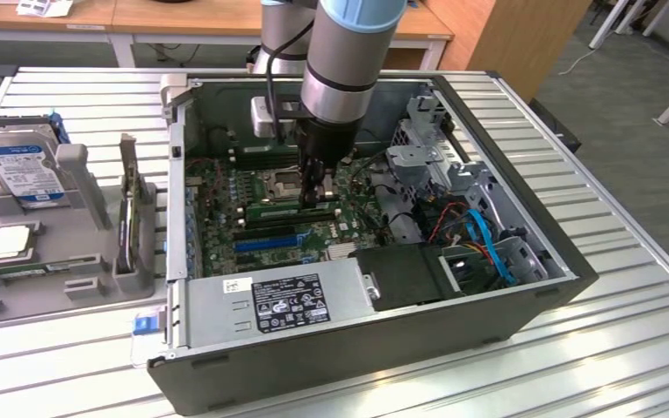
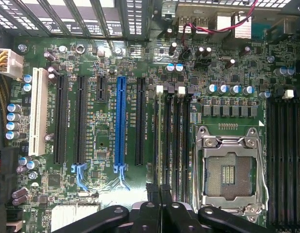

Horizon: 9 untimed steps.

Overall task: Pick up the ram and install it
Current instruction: 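Insert the ram into the slot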

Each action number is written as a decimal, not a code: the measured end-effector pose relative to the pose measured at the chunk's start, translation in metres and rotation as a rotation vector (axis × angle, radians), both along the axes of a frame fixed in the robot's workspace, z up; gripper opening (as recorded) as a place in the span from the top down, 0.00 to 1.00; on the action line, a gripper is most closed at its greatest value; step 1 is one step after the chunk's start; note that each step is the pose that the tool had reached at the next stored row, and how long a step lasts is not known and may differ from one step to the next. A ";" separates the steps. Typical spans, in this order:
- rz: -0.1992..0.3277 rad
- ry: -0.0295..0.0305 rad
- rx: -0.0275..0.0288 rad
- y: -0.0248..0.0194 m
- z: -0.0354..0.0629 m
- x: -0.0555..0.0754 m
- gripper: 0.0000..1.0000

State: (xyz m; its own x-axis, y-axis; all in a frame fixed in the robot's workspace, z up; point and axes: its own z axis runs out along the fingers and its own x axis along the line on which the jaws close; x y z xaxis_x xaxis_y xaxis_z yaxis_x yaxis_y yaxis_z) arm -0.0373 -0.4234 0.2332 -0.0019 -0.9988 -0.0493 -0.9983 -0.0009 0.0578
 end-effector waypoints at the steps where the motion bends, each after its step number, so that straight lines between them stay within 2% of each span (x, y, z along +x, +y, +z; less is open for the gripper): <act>1: 0.000 -0.0001 0.0003 -0.0001 -0.0001 0.000 0.89; 9: 0.000 0.0000 0.0001 -0.0008 -0.0011 0.000 0.89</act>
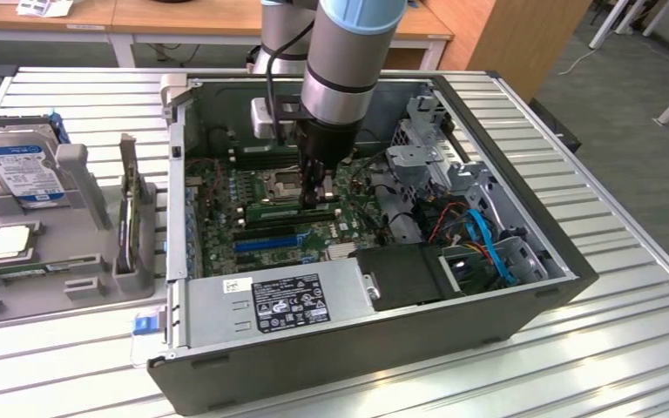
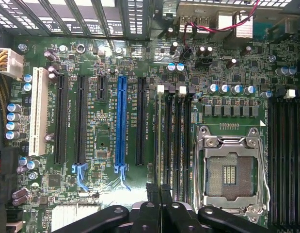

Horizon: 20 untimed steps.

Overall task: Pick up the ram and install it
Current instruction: 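Insert the ram into the slot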

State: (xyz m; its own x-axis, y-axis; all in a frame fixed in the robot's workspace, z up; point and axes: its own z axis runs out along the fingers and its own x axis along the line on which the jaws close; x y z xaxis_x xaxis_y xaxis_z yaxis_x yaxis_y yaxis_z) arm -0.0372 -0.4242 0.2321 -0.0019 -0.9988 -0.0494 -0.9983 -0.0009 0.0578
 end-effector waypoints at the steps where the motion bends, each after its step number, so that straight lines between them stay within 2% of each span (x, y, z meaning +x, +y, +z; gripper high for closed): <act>1: 0.000 0.0000 0.0000 0.0000 -0.0001 0.000 0.89; 20: -0.006 0.0000 -0.0001 0.0000 -0.0014 0.000 0.89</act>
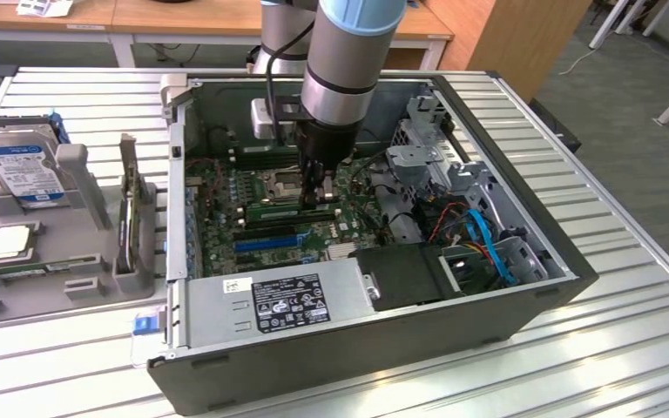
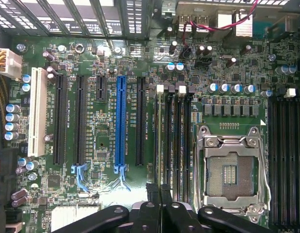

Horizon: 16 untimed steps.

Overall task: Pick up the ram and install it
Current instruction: 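Insert the ram into the slot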

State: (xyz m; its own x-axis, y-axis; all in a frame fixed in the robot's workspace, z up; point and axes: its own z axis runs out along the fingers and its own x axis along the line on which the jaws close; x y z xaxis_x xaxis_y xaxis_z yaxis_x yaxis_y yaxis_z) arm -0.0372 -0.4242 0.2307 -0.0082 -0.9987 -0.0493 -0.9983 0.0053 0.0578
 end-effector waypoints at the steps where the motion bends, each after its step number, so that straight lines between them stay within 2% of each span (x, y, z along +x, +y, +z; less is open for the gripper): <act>1: 0.000 0.0001 -0.0001 0.0000 -0.0001 0.000 0.89; 16: -0.001 0.0001 0.0000 0.0000 0.0015 0.000 0.89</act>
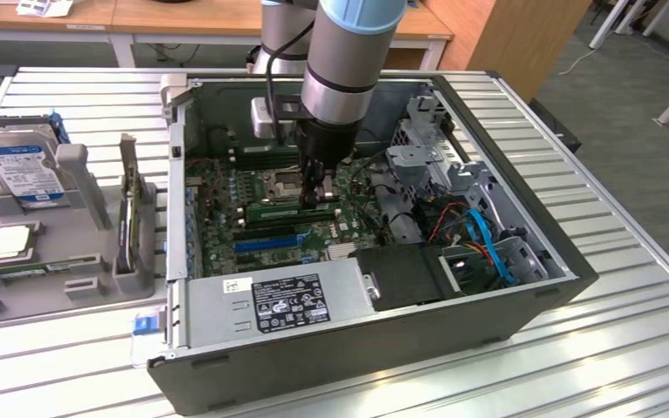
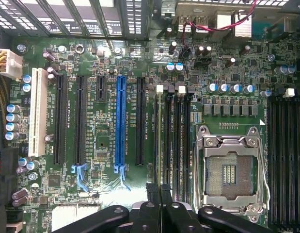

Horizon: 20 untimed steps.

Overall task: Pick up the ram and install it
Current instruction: 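Insert the ram into the slot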

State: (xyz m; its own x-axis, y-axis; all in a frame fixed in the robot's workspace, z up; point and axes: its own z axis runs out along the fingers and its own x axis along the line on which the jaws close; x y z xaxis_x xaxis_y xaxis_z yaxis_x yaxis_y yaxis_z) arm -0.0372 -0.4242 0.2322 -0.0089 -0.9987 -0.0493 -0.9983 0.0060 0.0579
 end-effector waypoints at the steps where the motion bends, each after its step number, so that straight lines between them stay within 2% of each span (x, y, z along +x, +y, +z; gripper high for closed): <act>1: 0.000 0.0000 -0.0001 0.0003 0.0000 0.000 0.89; 20: 0.000 -0.0001 0.0001 0.0015 -0.0014 0.000 0.89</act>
State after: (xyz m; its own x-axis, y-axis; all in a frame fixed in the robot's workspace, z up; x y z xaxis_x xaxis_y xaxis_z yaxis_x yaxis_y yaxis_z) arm -0.0373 -0.4227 0.2309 -0.0089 -0.9987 -0.0494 -0.9983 0.0060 0.0578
